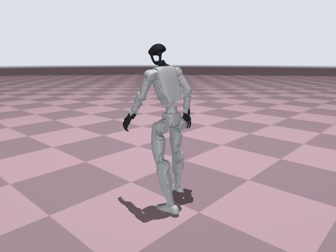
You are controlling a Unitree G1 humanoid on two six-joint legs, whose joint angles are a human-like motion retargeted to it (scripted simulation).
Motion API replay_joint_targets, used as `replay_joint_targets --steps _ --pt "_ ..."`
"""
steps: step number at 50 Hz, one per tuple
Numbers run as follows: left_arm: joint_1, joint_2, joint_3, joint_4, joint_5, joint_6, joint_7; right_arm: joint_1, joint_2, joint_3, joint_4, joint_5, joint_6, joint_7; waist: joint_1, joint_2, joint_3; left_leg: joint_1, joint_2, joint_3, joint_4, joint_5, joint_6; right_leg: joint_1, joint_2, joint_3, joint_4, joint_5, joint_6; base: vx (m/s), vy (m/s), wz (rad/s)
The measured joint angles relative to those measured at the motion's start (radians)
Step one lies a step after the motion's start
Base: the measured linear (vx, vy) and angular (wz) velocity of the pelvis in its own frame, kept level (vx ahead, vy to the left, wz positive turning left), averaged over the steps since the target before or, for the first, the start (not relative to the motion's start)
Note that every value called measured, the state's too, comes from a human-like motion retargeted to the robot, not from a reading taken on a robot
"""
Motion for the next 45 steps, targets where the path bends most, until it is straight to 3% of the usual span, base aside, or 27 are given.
replay_joint_targets --steps 7,14,20,25,30,35,39,42,45 --pt "0.045 -0.007 -0.047 -0.095 -0.071 0.044 -0.059 -0.056 -0.032 -0.015 0.045 0.107 0.042 -0.009 0.044 0.022 -0.051 -0.206 -0.011 0.004 0.51 0.156 0.088 0.083 -0.028 0.004 0.095 -0.134 -0.033 0.45 -0.21 0.04" --pt "-0.088 0.055 -0.102 -0.304 -0.11 0.052 -0.043 -0.078 -0.041 0.034 0.043 0.101 0.073 -0.016 0.128 0.007 -0.098 -0.376 -0.043 0.083 0.692 0.098 0.113 0.151 -0.061 0.02 0.134 -0.212 -0.034 0.38 -0.11 -0.17" --pt "-0.277 0.106 -0.119 -0.45 -0.114 0.067 0.018 -0.11 -0.031 0.057 0.063 0.072 0.103 -0.025 0.188 0.005 -0.114 -0.46 -0.048 0.121 0.52 0.122 0.105 0.216 -0.067 0.028 0.115 -0.25 -0.005 0.36 -0.03 -0.2" --pt "-0.409 0.14 -0.116 -0.525 -0.077 0.069 0.031 -0.148 -0.02 0.069 0.086 0.042 0.116 -0.001 0.246 0.006 -0.093 -0.44 -0.027 0.158 0.194 0.191 0.098 0.258 -0.066 0.06 0.108 -0.28 0.016 0.37 0.05 -0.48" --pt "-0.432 0.177 -0.135 -0.561 0.005 0.05 0.011 -0.151 -0.007 0.111 0.087 0.005 0.088 0.03 0.278 0.029 -0.082 -0.358 0.022 0.155 -0.154 0.278 0.036 0.311 -0.034 0.114 0.114 -0.318 0.032 0.43 0.14 -0.71" --pt "-0.424 0.16 -0.152 -0.412 0.147 0.047 -0.059 -0.13 0.021 0.143 0.087 -0.044 0.053 0.073 0.27 0.015 -0.097 -0.296 0.069 0.189 -0.257 0.306 0.004 0.354 -0.021 0.163 0.135 -0.356 0.034 0.49 0.23 -0.64" --pt "-0.449 0.111 -0.166 -0.065 0.186 0.053 -0.037 -0.13 0.05 0.166 0.097 -0.076 0.036 0.056 0.22 -0.024 -0.093 -0.251 0.079 0.206 -0.235 0.373 0.02 0.364 -0.023 0.195 0.205 -0.348 0.005 0.48 0.28 -0.37" --pt "-0.437 0.086 -0.174 0.19 0.138 0.054 -0.007 -0.125 0.066 0.189 0.085 -0.075 0.017 0.01 0.168 -0.047 -0.065 -0.203 0.084 0.206 -0.195 0.325 0.031 0.323 -0.01 0.21 0.372 -0.295 -0.077 0.44 0.3 -0.18" --pt "-0.371 0.09 -0.147 0.276 0.104 0.053 -0.005 -0.11 0.07 0.201 0.044 -0.078 0.002 -0.007 0.136 -0.054 -0.029 -0.154 0.107 0.217 -0.169 0.279 0.039 0.197 0.028 0.213 0.652 -0.234 -0.208 0.36 0.27 -0.27"
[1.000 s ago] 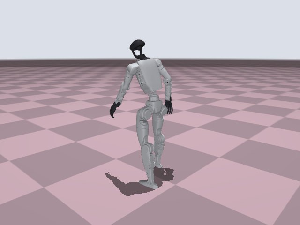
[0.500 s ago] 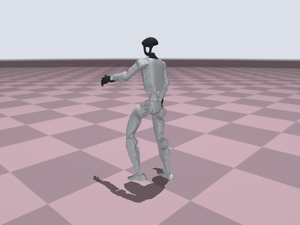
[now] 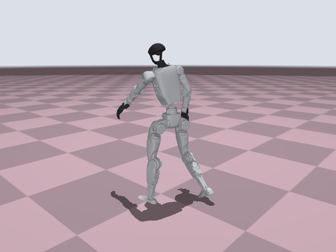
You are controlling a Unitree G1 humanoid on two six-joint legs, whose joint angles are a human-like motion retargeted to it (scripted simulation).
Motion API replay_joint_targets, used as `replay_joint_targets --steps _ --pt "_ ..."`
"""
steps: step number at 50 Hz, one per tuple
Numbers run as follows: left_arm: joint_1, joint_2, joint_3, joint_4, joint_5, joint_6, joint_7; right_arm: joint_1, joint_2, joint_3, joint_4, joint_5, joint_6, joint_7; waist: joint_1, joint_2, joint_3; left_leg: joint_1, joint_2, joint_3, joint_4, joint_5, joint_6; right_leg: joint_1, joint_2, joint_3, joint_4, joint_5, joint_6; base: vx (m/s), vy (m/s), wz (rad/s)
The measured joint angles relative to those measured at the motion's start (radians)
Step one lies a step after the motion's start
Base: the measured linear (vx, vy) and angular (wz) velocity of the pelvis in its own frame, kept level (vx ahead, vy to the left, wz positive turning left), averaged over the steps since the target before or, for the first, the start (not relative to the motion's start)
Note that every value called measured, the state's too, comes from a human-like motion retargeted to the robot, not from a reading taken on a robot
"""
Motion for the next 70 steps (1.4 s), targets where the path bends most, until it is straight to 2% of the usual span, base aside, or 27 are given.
replay_joint_targets --steps 2,5,10,13,16,20,24,26,29,32,35,37,40,44,48,52,55,59,63,66,68,70 --pt "0.055 0.01 0.025 -0.025 -0.004 -0.002 -0.003 0.018 -0.006 0.002 -0.04 0.001 -0.009 0.005 -0.01 0.002 0.015 0.015 0.016 0.011 0.008 -0.019 0.004 -0.108 0.022 -0.022 0.162 -0.013 -0.065 0.3 0.24 -0.3" --pt "0.118 0.014 0.058 -0.063 -0.005 -0.004 -0.011 0.05 -0.021 0.003 -0.089 0.001 -0.023 0.019 -0.025 0.012 0.031 0.021 0.035 0.017 0.014 -0.046 0.003 -0.244 0.045 -0.082 0.287 -0.068 -0.116 0.27 0.2 -0.09" --pt "0.153 0.005 0.094 -0.065 -0.006 -0.006 -0.024 0.087 -0.037 -0.005 -0.09 -0.011 -0.031 0.032 -0.063 0.04 0.053 0.021 0.043 -0.003 0.01 -0.082 -0.014 -0.377 0.081 -0.175 0.194 -0.06 -0.107 0.26 0.15 0.26" --pt "0.159 0.002 0.092 -0.071 -0.018 -0.015 -0.023 0.094 -0.041 -0.008 -0.065 -0.015 -0.028 0.031 -0.087 0.05 0.067 0.024 0.034 -0.023 0.01 -0.104 -0.025 -0.406 0.101 -0.188 0.015 -0.022 -0.067 0.28 0.09 0.43" --pt "0.158 -0.001 0.084 -0.081 -0.028 -0.026 -0.014 0.1 -0.041 -0.014 -0.042 -0.023 -0.019 0.027 -0.11 0.046 0.084 0.038 0.005 -0.048 0.016 -0.135 -0.03 -0.391 0.1 -0.174 -0.227 0.072 -0.013 0.33 0.04 0.58" --pt "0.155 -0.009 0.083 -0.104 -0.025 -0.038 -0.011 0.119 -0.036 -0.033 -0.029 -0.055 -0.001 0.036 -0.139 0.021 0.109 0.085 -0.061 -0.094 0.022 -0.189 -0.031 -0.328 0.052 -0.155 -0.549 0.214 0.11 0.43 -0.01 0.78" --pt "0.198 -0.016 0.083 -0.205 -0.019 -0.058 -0.037 0.157 -0.031 -0.053 -0.035 -0.079 0.005 0.063 -0.151 0.015 0.101 0.14 -0.109 -0.135 0.03 -0.243 -0.042 -0.285 -0.002 -0.198 -0.685 0.232 0.239 0.52 -0.09 0.69" --pt "0.239 -0.012 0.086 -0.309 -0.031 -0.064 -0.05 0.167 -0.033 -0.065 -0.037 -0.08 0.015 0.074 -0.152 0.027 0.085 0.158 -0.121 -0.155 0.041 -0.264 -0.053 -0.263 -0.018 -0.221 -0.705 0.272 0.26 0.55 -0.13 0.55" --pt "0.313 0.005 0.086 -0.503 -0.069 -0.064 -0.052 0.163 -0.043 -0.078 -0.028 -0.065 0.036 0.066 -0.144 0.059 0.056 0.17 -0.127 -0.178 0.085 -0.275 -0.055 -0.225 -0.032 -0.24 -0.708 0.328 0.243 0.54 -0.16 0.4" --pt "0.374 0.031 0.082 -0.692 -0.123 -0.056 -0.029 0.137 -0.059 -0.084 -0.007 -0.031 0.056 0.024 -0.126 0.096 0.034 0.15 -0.121 -0.18 0.204 -0.236 -0.022 -0.187 -0.042 -0.249 -0.662 0.264 0.209 0.52 -0.19 0.22" --pt "0.415 0.064 0.058 -0.861 -0.178 -0.047 -0.002 0.11 -0.08 -0.089 0.005 0.007 0.072 -0.023 -0.103 0.115 0.014 0.052 -0.125 -0.186 0.458 -0.17 0.037 -0.151 -0.063 -0.25 -0.598 0.183 0.193 0.48 -0.2 0.15" --pt "0.421 0.091 0.029 -0.951 -0.199 -0.056 0.013 0.107 -0.094 -0.096 -0.006 0.036 0.072 -0.051 -0.082 0.116 -0.009 -0.044 -0.141 -0.194 0.646 -0.167 0.053 -0.125 -0.077 -0.252 -0.587 0.154 0.188 0.43 -0.17 0.08" --pt "0.403 0.131 -0.001 -1.055 -0.205 -0.071 0.024 0.104 -0.112 -0.111 -0.034 0.073 0.068 -0.078 -0.042 0.106 -0.038 -0.161 -0.159 -0.165 0.848 -0.217 0.061 -0.083 -0.098 -0.249 -0.593 0.122 0.189 0.4 -0.13 -0.07" --pt "0.348 0.172 -0.007 -1.134 -0.173 -0.063 0.009 0.073 -0.131 -0.129 -0.06 0.093 0.073 -0.075 0.01 0.1 -0.057 -0.259 -0.142 -0.081 0.943 -0.261 0.075 -0.042 -0.107 -0.234 -0.596 0.086 0.194 0.38 -0.09 -0.25" --pt "0.309 0.224 -0.029 -1.175 -0.052 -0.058 0.015 0.042 -0.151 -0.126 -0.082 0.081 0.065 -0.064 0.04 0.101 -0.064 -0.309 -0.155 -0.066 0.871 -0.256 0.064 -0.004 -0.107 -0.214 -0.585 0.049 0.2 0.37 -0.04 -0.33" --pt "0.259 0.297 -0.074 -1.163 0.252 -0.063 0.042 0.011 -0.168 -0.124 -0.094 0.039 0.027 -0.049 0.057 0.107 -0.053 -0.303 -0.163 -0.069 0.661 -0.212 0.045 0.029 -0.101 -0.19 -0.568 0.012 0.219 0.37 0.0 -0.41" --pt "0.226 0.349 -0.116 -1.13 0.471 -0.06 0.06 -0.006 -0.165 -0.134 -0.09 -0.002 0.007 -0.042 0.067 0.113 -0.045 -0.269 -0.151 -0.052 0.442 -0.138 0.045 0.053 -0.092 -0.171 -0.567 -0.01 0.23 0.38 0.05 -0.45" --pt "0.214 0.359 -0.153 -1.058 0.599 -0.077 0.051 -0.011 -0.156 -0.124 -0.073 -0.03 -0.023 -0.031 0.075 0.128 -0.035 -0.211 -0.121 -0.051 0.152 -0.057 0.024 0.09 -0.066 -0.142 -0.573 -0.044 0.241 0.4 0.1 -0.52" --pt "0.223 0.302 -0.156 -0.935 0.548 -0.105 0.014 -0.001 -0.129 -0.086 -0.034 -0.038 -0.044 -0.025 0.083 0.131 -0.031 -0.165 -0.073 -0.049 -0.028 -0.022 -0.026 0.124 -0.036 -0.099 -0.567 -0.089 0.248 0.43 0.17 -0.65" --pt "0.191 0.21 -0.139 -0.725 0.377 -0.093 -0.021 -0.012 -0.099 -0.04 0.016 -0.042 -0.028 -0.015 0.078 0.112 -0.023 -0.13 -0.042 -0.012 -0.084 0.063 -0.038 0.124 -0.021 -0.063 -0.524 -0.125 0.233 0.44 0.21 -0.67" --pt "0.153 0.144 -0.111 -0.534 0.224 -0.065 -0.039 -0.021 -0.076 -0.007 0.044 -0.042 -0.007 -0.002 0.061 0.089 -0.011 -0.1 -0.032 0.008 -0.094 0.109 -0.027 0.111 -0.015 -0.045 -0.457 -0.14 0.198 0.43 0.25 -0.52" --pt "0.102 0.091 -0.067 -0.321 0.089 -0.034 -0.046 -0.025 -0.054 0.018 0.06 -0.042 0.005 0.006 0.032 0.068 0.015 -0.056 -0.024 0.017 -0.088 0.099 -0.013 0.079 -0.006 -0.03 -0.328 -0.137 0.123 0.43 0.28 -0.33"
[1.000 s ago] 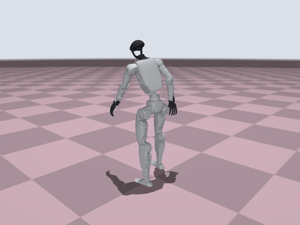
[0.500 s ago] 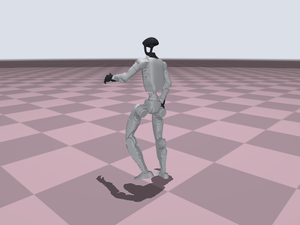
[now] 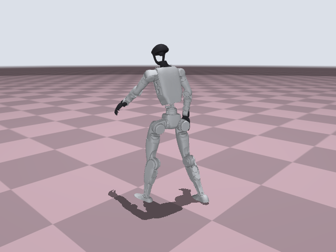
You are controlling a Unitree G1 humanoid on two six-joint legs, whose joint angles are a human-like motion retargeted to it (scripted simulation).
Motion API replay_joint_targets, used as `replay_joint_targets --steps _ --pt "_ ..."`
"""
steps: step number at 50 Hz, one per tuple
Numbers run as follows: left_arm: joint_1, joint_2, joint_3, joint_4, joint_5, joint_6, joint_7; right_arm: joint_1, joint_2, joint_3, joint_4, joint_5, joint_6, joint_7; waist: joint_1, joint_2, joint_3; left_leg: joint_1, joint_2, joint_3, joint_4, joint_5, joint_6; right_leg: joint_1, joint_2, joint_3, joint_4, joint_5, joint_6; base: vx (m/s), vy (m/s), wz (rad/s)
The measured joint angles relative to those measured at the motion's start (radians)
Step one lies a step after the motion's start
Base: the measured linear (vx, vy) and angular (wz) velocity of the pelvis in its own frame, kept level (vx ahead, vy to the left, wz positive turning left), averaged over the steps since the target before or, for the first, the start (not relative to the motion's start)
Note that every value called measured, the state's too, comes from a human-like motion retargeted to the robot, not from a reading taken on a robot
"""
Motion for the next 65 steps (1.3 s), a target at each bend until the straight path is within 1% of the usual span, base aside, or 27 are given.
replay_joint_targets --steps 3,5,7,10,13,16,20,23,25,27,30,33,35,37,41,44,47,50,52,54,57,60,63,65 --pt "-0.051 -0.028 0.075 0.227 -0.104 0.033 0.007 0.021 0.023 0.012 -0.016 -0.002 0.0 0.004 -0.045 -0.021 0.045 0.07 0.017 0.002 0.016 -0.057 0.007 -0.139 0.036 0.026 0.346 0.083 -0.171 0.39 0.28 -0.16" --pt "-0.049 -0.03 0.12 0.271 -0.144 0.046 0.022 0.047 0.031 0.007 -0.045 -0.005 -0.002 0.009 -0.071 -0.029 0.057 0.092 0.027 0.001 0.018 -0.08 0.005 -0.274 0.062 0.026 0.567 0.148 -0.242 0.34 0.25 -0.02" --pt "-0.019 -0.038 0.149 0.249 -0.172 0.044 0.036 0.085 0.026 0.004 -0.084 -0.002 -0.01 0.017 -0.099 -0.024 0.058 0.096 0.04 -0.004 0.022 -0.099 -0.004 -0.387 0.071 -0.016 0.697 0.143 -0.265 0.34 0.22 0.18" --pt "0.033 -0.068 0.163 0.206 -0.193 0.033 0.032 0.145 0.01 0.007 -0.122 0.001 -0.025 0.039 -0.14 0.0 0.056 0.094 0.057 -0.023 0.037 -0.132 -0.021 -0.49 0.066 -0.105 0.739 0.088 -0.28 0.35 0.19 0.42" --pt "0.059 -0.103 0.166 0.206 -0.174 0.027 0.011 0.188 0.005 0.008 -0.113 -0.02 -0.029 0.075 -0.168 0.021 0.049 0.088 0.06 -0.052 0.058 -0.164 -0.031 -0.53 0.081 -0.155 0.613 0.105 -0.248 0.36 0.13 0.54" --pt "0.063 -0.128 0.179 0.221 -0.149 0.029 0.002 0.208 0.014 -0.001 -0.085 -0.05 -0.019 0.099 -0.183 0.027 0.052 0.097 0.046 -0.079 0.077 -0.199 -0.035 -0.523 0.094 -0.166 0.388 0.16 -0.193 0.39 0.08 0.53" --pt "0.068 -0.154 0.18 0.226 -0.149 0.026 0.015 0.216 0.027 -0.013 -0.06 -0.081 -0.001 0.103 -0.202 0.009 0.073 0.135 -0.004 -0.117 0.1 -0.254 -0.033 -0.449 0.074 -0.151 0.013 0.27 -0.087 0.45 0.02 0.66" --pt "0.079 -0.174 0.172 0.228 -0.139 0.021 0.024 0.221 0.029 -0.019 -0.056 -0.105 0.004 0.098 -0.218 -0.014 0.086 0.181 -0.057 -0.15 0.107 -0.297 -0.033 -0.381 0.033 -0.145 -0.224 0.322 0.024 0.51 -0.05 0.75" --pt "0.1 -0.188 0.167 0.224 -0.123 0.018 0.024 0.23 0.027 -0.022 -0.056 -0.117 0.002 0.094 -0.221 -0.018 0.079 0.209 -0.081 -0.167 0.11 -0.322 -0.037 -0.355 0.01 -0.163 -0.303 0.327 0.081 0.54 -0.1 0.6" --pt "0.134 -0.2 0.162 0.206 -0.118 0.011 0.025 0.241 0.022 -0.027 -0.056 -0.121 0.001 0.084 -0.22 -0.009 0.059 0.23 -0.094 -0.182 0.118 -0.343 -0.042 -0.335 -0.006 -0.189 -0.324 0.359 0.104 0.54 -0.12 0.48" --pt "0.183 -0.209 0.171 0.133 -0.138 0.007 0.031 0.201 0.004 -0.052 -0.032 -0.111 0.015 0.064 -0.217 0.022 0.036 0.232 -0.1 -0.199 0.164 -0.359 -0.037 -0.304 -0.022 -0.214 -0.332 0.418 0.091 0.52 -0.15 0.37" --pt "0.264 -0.206 0.172 -0.005 -0.187 0.015 0.026 0.155 -0.018 -0.077 -0.01 -0.083 0.042 0.03 -0.203 0.05 0.017 0.205 -0.1 -0.186 0.286 -0.319 0.001 -0.272 -0.035 -0.216 -0.288 0.361 0.066 0.5 -0.18 0.16" --pt "0.331 -0.192 0.154 -0.14 -0.238 0.032 0.018 0.121 -0.036 -0.092 -0.003 -0.049 0.067 0.003 -0.189 0.059 0.005 0.148 -0.102 -0.17 0.439 -0.279 0.043 -0.251 -0.05 -0.212 -0.25 0.313 0.056 0.47 -0.19 0.06" --pt "0.39 -0.165 0.112 -0.282 -0.301 0.035 0.021 0.102 -0.055 -0.104 -0.014 0.005 0.082 -0.039 -0.169 0.058 -0.017 0.061 -0.108 -0.159 0.624 -0.263 0.073 -0.226 -0.066 -0.212 -0.238 0.287 0.051 0.44 -0.17 0.01" --pt "0.456 -0.088 0.033 -0.533 -0.38 0.015 0.034 0.087 -0.091 -0.128 -0.065 0.105 0.08 -0.112 -0.109 0.048 -0.065 -0.102 -0.121 -0.124 0.915 -0.326 0.088 -0.181 -0.094 -0.204 -0.239 0.251 0.054 0.41 -0.12 -0.12" --pt "0.457 -0.018 -0.009 -0.677 -0.331 0.003 0.033 0.076 -0.116 -0.14 -0.107 0.13 0.07 -0.127 -0.062 0.041 -0.09 -0.185 -0.112 -0.074 1.02 -0.361 0.094 -0.151 -0.108 -0.197 -0.233 0.222 0.062 0.39 -0.07 -0.15" --pt "0.428 0.058 -0.039 -0.781 -0.182 -0.003 0.041 0.056 -0.137 -0.145 -0.14 0.119 0.058 -0.124 -0.03 0.039 -0.105 -0.248 -0.098 -0.039 1.04 -0.368 0.097 -0.116 -0.112 -0.196 -0.239 0.198 0.069 0.37 -0.03 -0.08" --pt "0.386 0.132 -0.062 -0.849 0.012 -0.015 0.078 0.033 -0.149 -0.143 -0.161 0.093 0.036 -0.123 -0.007 0.038 -0.112 -0.28 -0.094 -0.024 0.969 -0.357 0.086 -0.079 -0.111 -0.195 -0.247 0.176 0.081 0.36 -0.01 -0.14" --pt "0.347 0.172 -0.063 -0.873 0.129 -0.019 0.111 0.001 -0.15 -0.139 -0.156 0.074 0.024 -0.125 0.008 0.035 -0.104 -0.279 -0.093 -0.015 0.863 -0.335 0.077 -0.06 -0.109 -0.188 -0.245 0.159 0.091 0.36 0.01 -0.29" --pt "0.317 0.202 -0.057 -0.887 0.207 -0.022 0.144 -0.024 -0.148 -0.128 -0.148 0.052 0.016 -0.128 0.022 0.033 -0.1 -0.262 -0.091 -0.004 0.717 -0.291 0.072 -0.044 -0.106 -0.178 -0.242 0.141 0.098 0.36 0.04 -0.39" --pt "0.281 0.231 -0.038 -0.893 0.269 -0.026 0.186 -0.058 -0.141 -0.103 -0.127 0.015 0.009 -0.127 0.04 0.037 -0.092 -0.212 -0.084 0.006 0.445 -0.18 0.063 -0.022 -0.093 -0.157 -0.239 0.116 0.105 0.37 0.08 -0.48" --pt "0.258 0.241 -0.024 -0.874 0.303 -0.04 0.204 -0.075 -0.13 -0.067 -0.101 -0.018 -0.01 -0.116 0.053 0.052 -0.088 -0.15 -0.063 -0.003 0.18 -0.099 0.03 0.013 -0.066 -0.135 -0.246 0.088 0.114 0.41 0.14 -0.54" --pt "0.232 0.228 -0.034 -0.806 0.358 -0.058 0.193 -0.068 -0.11 -0.028 -0.071 -0.044 -0.039 -0.102 0.064 0.056 -0.092 -0.107 -0.032 0.014 0.034 -0.11 -0.019 0.048 -0.046 -0.113 -0.249 0.056 0.126 0.45 0.2 -0.54" --pt "0.199 0.203 -0.058 -0.711 0.407 -0.062 0.181 -0.059 -0.089 -0.004 -0.045 -0.064 -0.053 -0.095 0.071 0.045 -0.095 -0.085 -0.016 0.04 -0.01 -0.089 -0.04 0.061 -0.04 -0.096 -0.235 0.035 0.126 0.46 0.23 -0.5"
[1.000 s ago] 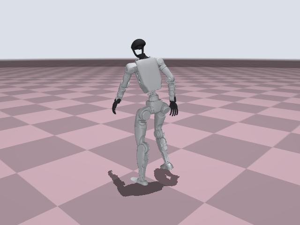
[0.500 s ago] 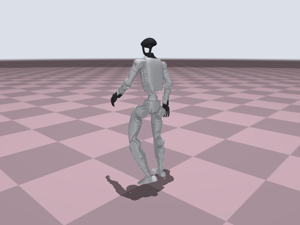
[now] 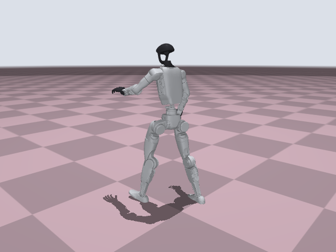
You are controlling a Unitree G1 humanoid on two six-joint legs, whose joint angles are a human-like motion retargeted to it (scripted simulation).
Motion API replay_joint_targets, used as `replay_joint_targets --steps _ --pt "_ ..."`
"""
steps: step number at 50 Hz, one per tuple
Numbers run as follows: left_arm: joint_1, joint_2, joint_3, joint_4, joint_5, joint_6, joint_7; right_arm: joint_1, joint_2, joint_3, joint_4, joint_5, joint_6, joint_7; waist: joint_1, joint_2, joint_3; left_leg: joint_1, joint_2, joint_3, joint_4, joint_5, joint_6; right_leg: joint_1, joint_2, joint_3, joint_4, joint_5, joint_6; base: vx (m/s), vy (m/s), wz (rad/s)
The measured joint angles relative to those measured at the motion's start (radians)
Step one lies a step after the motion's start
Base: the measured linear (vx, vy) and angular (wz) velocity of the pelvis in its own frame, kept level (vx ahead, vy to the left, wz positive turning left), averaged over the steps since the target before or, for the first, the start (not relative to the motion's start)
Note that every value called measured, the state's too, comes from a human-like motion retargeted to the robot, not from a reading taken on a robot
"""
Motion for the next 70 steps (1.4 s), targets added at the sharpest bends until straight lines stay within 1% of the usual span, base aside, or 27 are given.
replay_joint_targets --steps 3,5,7,9,10,12,13,15,17,20,24,29,33,35,38,40,42,44,46,48,50,53,55,58,62,66,70 --pt "-0.096 -0.079 -0.083 0.284 0.059 0.015 0.007 0.001 0.04 0.034 0.046 -0.038 -0.011 0.002 -0.01 -0.036 0.012 0.037 0.007 0.022 -0.014 0.083 0.006 0.003 -0.001 0.008 0.066 -0.02 -0.024 0.46 0.25 -0.26" --pt "-0.145 -0.149 -0.137 0.523 0.081 0.044 0.004 0.01 0.068 0.048 0.063 -0.074 -0.011 0.008 -0.042 -0.066 0.022 0.058 0.005 0.011 0.003 0.086 0.018 -0.005 -0.005 -0.009 0.142 -0.016 -0.063 0.47 0.27 0.19" --pt "-0.186 -0.219 -0.148 0.76 0.052 0.063 -0.012 0.02 0.083 0.065 0.054 -0.083 -0.022 0.017 -0.086 -0.082 0.071 0.103 0.014 -0.015 0.031 0.044 0.026 -0.015 0.006 -0.03 0.274 0.02 -0.144 0.43 0.27 0.47" --pt "-0.209 -0.261 -0.109 0.92 0.03 0.083 -0.04 0.047 0.093 0.062 0.027 -0.093 -0.026 0.04 -0.126 -0.094 0.114 0.143 0.029 -0.042 0.051 0.009 0.026 -0.073 0.024 -0.048 0.464 0.064 -0.25 0.39 0.24 0.55" --pt "-0.214 -0.271 -0.081 0.966 0.019 0.093 -0.05 0.063 0.096 0.057 0.007 -0.093 -0.027 0.052 -0.142 -0.099 0.132 0.159 0.038 -0.054 0.055 -0.002 0.026 -0.117 0.033 -0.054 0.57 0.083 -0.301 0.35 0.2 0.42" --pt "-0.197 -0.266 -0.039 0.955 0.01 0.101 -0.044 0.105 0.092 0.048 -0.037 -0.086 -0.033 0.062 -0.158 -0.112 0.143 0.167 0.049 -0.063 0.056 -0.018 0.026 -0.248 0.036 -0.074 0.769 0.086 -0.341 0.32 0.17 0.29" --pt "-0.184 -0.264 -0.028 0.929 0.012 0.107 -0.041 0.125 0.087 0.043 -0.056 -0.076 -0.035 0.066 -0.165 -0.11 0.149 0.168 0.056 -0.069 0.052 -0.02 0.026 -0.296 0.045 -0.086 0.818 0.07 -0.374 0.3 0.16 0.27" --pt "-0.15 -0.261 -0.032 0.874 0.026 0.101 -0.028 0.166 0.075 0.043 -0.08 -0.068 -0.048 0.065 -0.172 -0.109 0.152 0.166 0.065 -0.075 0.051 -0.034 0.023 -0.389 0.036 -0.133 0.888 0.048 -0.382 0.29 0.14 0.23" --pt "-0.128 -0.269 -0.044 0.85 0.057 0.099 -0.038 0.195 0.067 0.048 -0.075 -0.072 -0.055 0.081 -0.178 -0.096 0.153 0.159 0.075 -0.085 0.052 -0.043 0.015 -0.439 0.037 -0.19 0.85 0.031 -0.409 0.28 0.12 0.29" --pt "-0.111 -0.283 -0.042 0.861 0.122 0.093 -0.06 0.222 0.065 0.053 -0.04 -0.111 -0.061 0.114 -0.184 -0.085 0.154 0.157 0.08 -0.1 0.059 -0.065 -0.001 -0.477 0.038 -0.276 0.724 0.037 -0.379 0.3 0.08 0.36" --pt "-0.098 -0.288 -0.037 0.894 0.184 0.085 -0.075 0.227 0.074 0.045 0.011 -0.151 -0.059 0.14 -0.197 -0.089 0.163 0.173 0.058 -0.123 0.07 -0.101 -0.01 -0.483 0.056 -0.313 0.485 0.111 -0.289 0.32 0.02 0.42" --pt "-0.069 -0.279 -0.078 0.876 0.171 0.059 -0.07 0.219 0.076 0.025 0.024 -0.137 -0.046 0.12 -0.219 -0.105 0.178 0.211 -0.003 -0.161 0.09 -0.164 -0.001 -0.442 0.061 -0.227 0.148 0.241 -0.174 0.37 -0.03 0.53" --pt "-0.016 -0.259 -0.076 0.779 0.171 0.022 -0.073 0.22 0.069 0.0 0.022 -0.134 -0.041 0.102 -0.24 -0.108 0.169 0.258 -0.056 -0.199 0.1 -0.22 0.005 -0.388 0.031 -0.135 -0.023 0.264 -0.062 0.44 -0.1 0.6" --pt "0.026 -0.242 -0.069 0.694 0.155 0.0 -0.074 0.217 0.063 -0.014 0.023 -0.127 -0.037 0.093 -0.246 -0.096 0.151 0.278 -0.071 -0.214 0.106 -0.242 0.004 -0.365 0.017 -0.122 -0.053 0.291 -0.028 0.47 -0.14 0.42" --pt "0.105 -0.209 -0.058 0.53 0.086 -0.019 -0.071 0.196 0.048 -0.032 0.032 -0.097 -0.023 0.07 -0.245 -0.059 0.116 0.289 -0.075 -0.227 0.136 -0.265 0.002 -0.333 0.007 -0.14 -0.067 0.331 -0.019 0.46 -0.17 0.2" --pt "0.157 -0.188 -0.041 0.417 0.038 -0.025 -0.068 0.176 0.036 -0.045 0.04 -0.077 -0.012 0.054 -0.235 -0.031 0.095 0.281 -0.07 -0.223 0.188 -0.267 0.009 -0.311 0.006 -0.148 -0.065 0.315 -0.021 0.45 -0.19 -0.08" --pt "0.21 -0.17 -0.017 0.309 0.011 -0.035 -0.066 0.162 0.027 -0.059 0.047 -0.072 -0.01 0.041 -0.201 -0.018 0.074 0.252 -0.07 -0.185 0.295 -0.254 0.035 -0.325 -0.007 -0.135 0.011 0.257 -0.009 0.43 -0.19 -0.2" --pt "0.24 -0.151 0.007 0.196 -0.017 -0.016 -0.079 0.131 0.01 -0.066 0.055 -0.054 0.017 0.034 -0.194 -0.001 0.068 0.184 -0.066 -0.178 0.459 -0.229 0.065 -0.27 -0.014 -0.139 -0.025 0.244 -0.03 0.4 -0.16 0.24" --pt "0.266 -0.133 0.032 0.098 -0.028 -0.012 -0.086 0.112 -0.004 -0.071 0.056 -0.047 0.03 0.031 -0.169 0.004 0.057 0.107 -0.066 -0.163 0.634 -0.219 0.091 -0.242 -0.026 -0.138 -0.019 0.219 -0.038 0.38 -0.14 0.04" --pt "0.284 -0.117 0.057 0.015 -0.033 -0.014 -0.086 0.097 -0.016 -0.071 0.053 -0.042 0.037 0.028 -0.142 0.001 0.044 0.039 -0.072 -0.147 0.774 -0.229 0.102 -0.208 -0.039 -0.136 -0.026 0.2 -0.044 0.36 -0.11 -0.06" --pt "0.292 -0.101 0.086 -0.058 -0.036 -0.013 -0.083 0.073 -0.027 -0.069 0.049 -0.038 0.043 0.027 -0.115 -0.003 0.035 -0.014 -0.071 -0.116 0.868 -0.253 0.108 -0.177 -0.048 -0.132 -0.038 0.187 -0.046 0.35 -0.08 -0.15" --pt "0.285 -0.075 0.137 -0.139 -0.034 -0.004 -0.076 0.02 -0.04 -0.064 0.038 -0.034 0.049 0.032 -0.079 -0.011 0.03 -0.068 -0.051 -0.054 0.914 -0.277 0.115 -0.144 -0.057 -0.123 -0.043 0.168 -0.041 0.33 -0.06 -0.23" --pt "0.271 -0.058 0.167 -0.176 -0.031 0.006 -0.067 -0.016 -0.047 -0.059 0.027 -0.031 0.051 0.035 -0.058 -0.015 0.03 -0.093 -0.042 -0.027 0.894 -0.28 0.112 -0.128 -0.06 -0.117 -0.039 0.153 -0.034 0.32 -0.03 -0.25" --pt "0.234 -0.032 0.193 -0.199 -0.033 0.02 -0.05 -0.067 -0.056 -0.051 0.007 -0.025 0.053 0.035 -0.036 -0.019 0.036 -0.113 -0.04 -0.015 0.784 -0.259 0.101 -0.105 -0.062 -0.112 -0.03 0.131 -0.027 0.31 0.0 -0.19" --pt "0.143 0.003 0.193 -0.166 -0.064 0.03 -0.025 -0.141 -0.065 -0.031 -0.006 -0.008 0.051 0.031 -0.018 -0.022 0.061 -0.089 -0.041 -0.006 0.499 -0.169 0.089 -0.075 -0.06 -0.112 -0.016 0.099 -0.022 0.32 0.05 -0.1" --pt "0.06 0.025 0.162 -0.068 -0.092 0.018 -0.01 -0.156 -0.065 -0.002 -0.015 0.009 0.025 0.028 -0.011 -0.013 0.062 -0.038 -0.01 0.039 0.183 -0.07 0.052 -0.041 -0.036 -0.12 -0.007 0.061 -0.012 0.37 0.11 -0.06" --pt "-0.023 0.01 0.131 0.121 -0.088 0.011 -0.034 -0.112 -0.051 0.013 -0.014 0.004 -0.001 0.048 -0.012 -0.02 0.044 0.007 0.034 0.126 0.019 -0.004 0.001 -0.014 -0.015 -0.122 0.022 0.019 -0.009 0.44 0.18 -0.07"
